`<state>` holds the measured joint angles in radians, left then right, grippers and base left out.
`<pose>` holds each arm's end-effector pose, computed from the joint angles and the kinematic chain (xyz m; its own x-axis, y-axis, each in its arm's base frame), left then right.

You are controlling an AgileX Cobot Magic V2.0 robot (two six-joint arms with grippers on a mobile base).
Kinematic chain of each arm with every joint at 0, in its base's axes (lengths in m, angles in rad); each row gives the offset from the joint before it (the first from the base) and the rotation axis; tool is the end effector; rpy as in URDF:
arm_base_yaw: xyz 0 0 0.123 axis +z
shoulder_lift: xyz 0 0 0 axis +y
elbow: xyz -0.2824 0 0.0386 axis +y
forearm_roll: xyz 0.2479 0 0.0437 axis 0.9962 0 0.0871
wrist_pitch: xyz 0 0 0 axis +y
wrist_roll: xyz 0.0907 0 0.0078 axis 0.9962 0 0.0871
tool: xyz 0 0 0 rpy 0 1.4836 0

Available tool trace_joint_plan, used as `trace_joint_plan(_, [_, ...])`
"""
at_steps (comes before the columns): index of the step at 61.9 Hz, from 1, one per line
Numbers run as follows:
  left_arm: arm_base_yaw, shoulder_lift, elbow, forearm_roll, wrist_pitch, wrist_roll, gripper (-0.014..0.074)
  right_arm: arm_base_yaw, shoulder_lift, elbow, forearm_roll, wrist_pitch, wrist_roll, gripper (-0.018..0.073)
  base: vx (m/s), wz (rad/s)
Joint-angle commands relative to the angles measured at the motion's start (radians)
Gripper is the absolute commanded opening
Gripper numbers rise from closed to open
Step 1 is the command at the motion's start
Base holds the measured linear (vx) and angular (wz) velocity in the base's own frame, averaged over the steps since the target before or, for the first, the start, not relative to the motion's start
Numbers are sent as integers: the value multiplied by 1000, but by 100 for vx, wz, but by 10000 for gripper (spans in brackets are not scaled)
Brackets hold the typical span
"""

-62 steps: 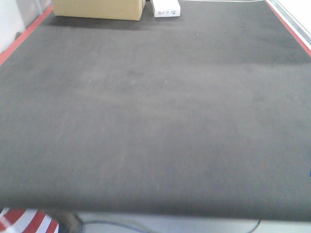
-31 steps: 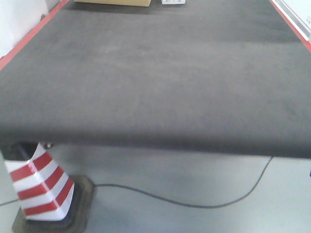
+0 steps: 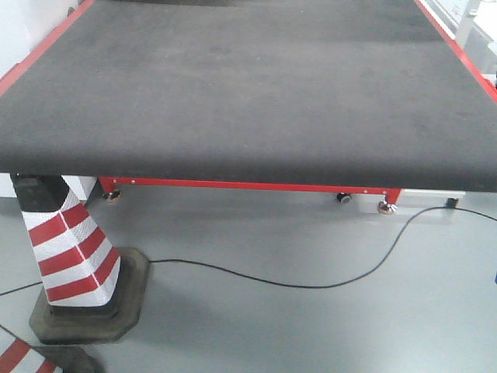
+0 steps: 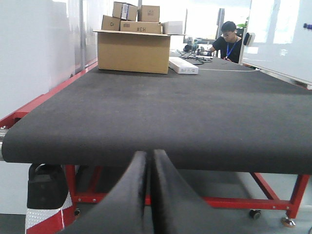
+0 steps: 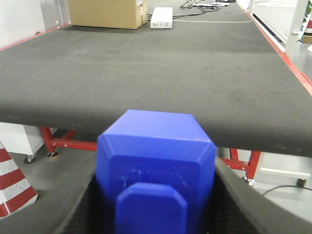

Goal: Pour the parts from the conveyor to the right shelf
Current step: 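Drive the base away from the conveyor holding the part in the right gripper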

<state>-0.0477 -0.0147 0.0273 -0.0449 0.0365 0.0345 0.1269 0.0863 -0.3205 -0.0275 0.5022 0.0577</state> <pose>0.0564 -0.0028 0.2014 0.0376 -0.0122 -0.9992 0.0497 0.9987 -0.0103 0.0423 0.0042 0.2694 -0.1819 0.0106 -0.9833 -0.1076 0.9937 0.0307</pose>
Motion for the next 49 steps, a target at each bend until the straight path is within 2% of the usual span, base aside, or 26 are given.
trace_joint_plan(1, [-8, -12, 32, 0, -76, -8, -6, -3, 17, -26, -11, -81, -4, -6, -24, -8])
trace_joint_plan(22, [-8, -12, 32, 0, -76, -8, -6, -3, 17, -26, -11, -81, -4, -6, -19, -27])
trace_joint_plan(49, [-8, -12, 32, 0, -76, -8, -6, -3, 17, -26, -12, -81, -4, -6, -17, -92])
